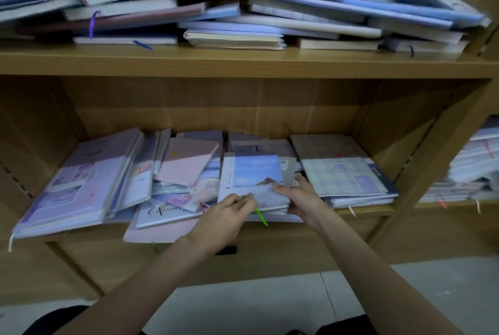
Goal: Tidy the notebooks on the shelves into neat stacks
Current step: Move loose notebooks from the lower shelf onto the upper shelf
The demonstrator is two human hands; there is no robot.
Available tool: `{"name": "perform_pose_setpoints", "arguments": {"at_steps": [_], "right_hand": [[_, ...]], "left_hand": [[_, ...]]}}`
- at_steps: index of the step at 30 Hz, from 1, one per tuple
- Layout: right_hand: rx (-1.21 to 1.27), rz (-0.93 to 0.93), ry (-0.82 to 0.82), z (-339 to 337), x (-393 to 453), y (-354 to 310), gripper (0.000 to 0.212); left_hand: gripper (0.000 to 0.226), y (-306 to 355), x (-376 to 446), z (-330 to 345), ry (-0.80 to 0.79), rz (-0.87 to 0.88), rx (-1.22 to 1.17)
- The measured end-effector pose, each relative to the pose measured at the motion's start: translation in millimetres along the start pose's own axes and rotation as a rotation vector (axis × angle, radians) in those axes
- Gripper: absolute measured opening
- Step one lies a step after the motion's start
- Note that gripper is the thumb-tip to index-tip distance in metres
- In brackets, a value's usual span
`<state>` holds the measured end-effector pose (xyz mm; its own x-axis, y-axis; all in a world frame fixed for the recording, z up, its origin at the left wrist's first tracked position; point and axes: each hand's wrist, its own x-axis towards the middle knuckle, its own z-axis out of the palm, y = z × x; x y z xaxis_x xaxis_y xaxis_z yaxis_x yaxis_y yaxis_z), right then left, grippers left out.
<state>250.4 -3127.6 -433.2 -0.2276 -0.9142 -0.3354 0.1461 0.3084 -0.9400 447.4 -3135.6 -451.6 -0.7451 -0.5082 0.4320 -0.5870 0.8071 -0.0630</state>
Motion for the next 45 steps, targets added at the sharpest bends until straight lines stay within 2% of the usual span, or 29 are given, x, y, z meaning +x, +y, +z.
{"name": "perform_pose_setpoints", "arguments": {"at_steps": [2,3,4,7,8,11,13,15,18,23,26,31,37,42,45], "right_hand": [[0.009,0.03,0.041,3.5,6.4,3.0,0.056],[0.011,0.027,0.065,2.4,7.7,2.2,0.058],[0.006,0.022,0.09,-2.4,10.9,0.5,0.056],[0.049,-0.016,0.176,-27.9,8.7,-18.8,0.05],[0.066,-0.032,0.216,-40.3,7.5,-25.2,0.05],[0.096,-0.089,0.367,-82.2,7.2,-38.2,0.057],[0.064,-0.099,0.448,-103.9,10.9,-37.3,0.06],[-0.003,-0.047,0.492,-112.3,13.3,-27.3,0.047],[-0.048,0.035,0.496,-115.0,21.9,-2.3,0.032],[-0.252,0.051,0.461,-113.0,40.7,-3.8,0.047],[-0.282,0.034,0.455,-114.4,48.9,-3.9,0.049],[-0.226,0.033,0.443,-118.9,47.9,-3.0,0.049],[-0.139,0.066,0.422,-129.7,29.8,-3.3,0.055],[0.009,0.079,0.436,-133.4,11.2,-1.8,0.05],[0.067,0.104,0.445,-131.9,3.3,-4.0,0.043]], "left_hand": [[0.03,-11.4,-4.3,1.2,-0.029,0.036,-0.087],[0.022,-18.4,-6.2,1.7,-0.059,0.027,-0.126],[0.028,-24.1,-6.1,1.4,-0.092,0.003,-0.154],[0.066,-31.9,8.1,-8.8,-0.167,-0.133,-0.228],[0.069,-32.8,16.1,-11.7,-0.174,-0.175,-0.236],[0.051,-37.8,44.7,-3.7,-0.206,-0.229,-0.144],[0.052,-37.7,64.9,10.4,-0.299,-0.247,-0.058],[0.055,-35.6,84.6,26.1,-0.397,-0.28,0.03],[0.055,-34.9,110.8,44.5,-0.528,-0.299,0.132],[0.06,-45.3,131.6,48.3,-0.63,-0.401,0.211],[0.059,-40.1,133.8,50.8,-0.627,-0.363,0.313],[0.053,-33.4,130.1,55.0,-0.678,-0.156,0.578],[0.054,-32.9,122.4,34.2,-0.738,-0.06,0.559],[0.028,-37.9,117.5,3.9,-0.664,-0.016,0.562],[0.026,-42.9,113.2,-21.1,-0.59,0.012,0.453]]}}
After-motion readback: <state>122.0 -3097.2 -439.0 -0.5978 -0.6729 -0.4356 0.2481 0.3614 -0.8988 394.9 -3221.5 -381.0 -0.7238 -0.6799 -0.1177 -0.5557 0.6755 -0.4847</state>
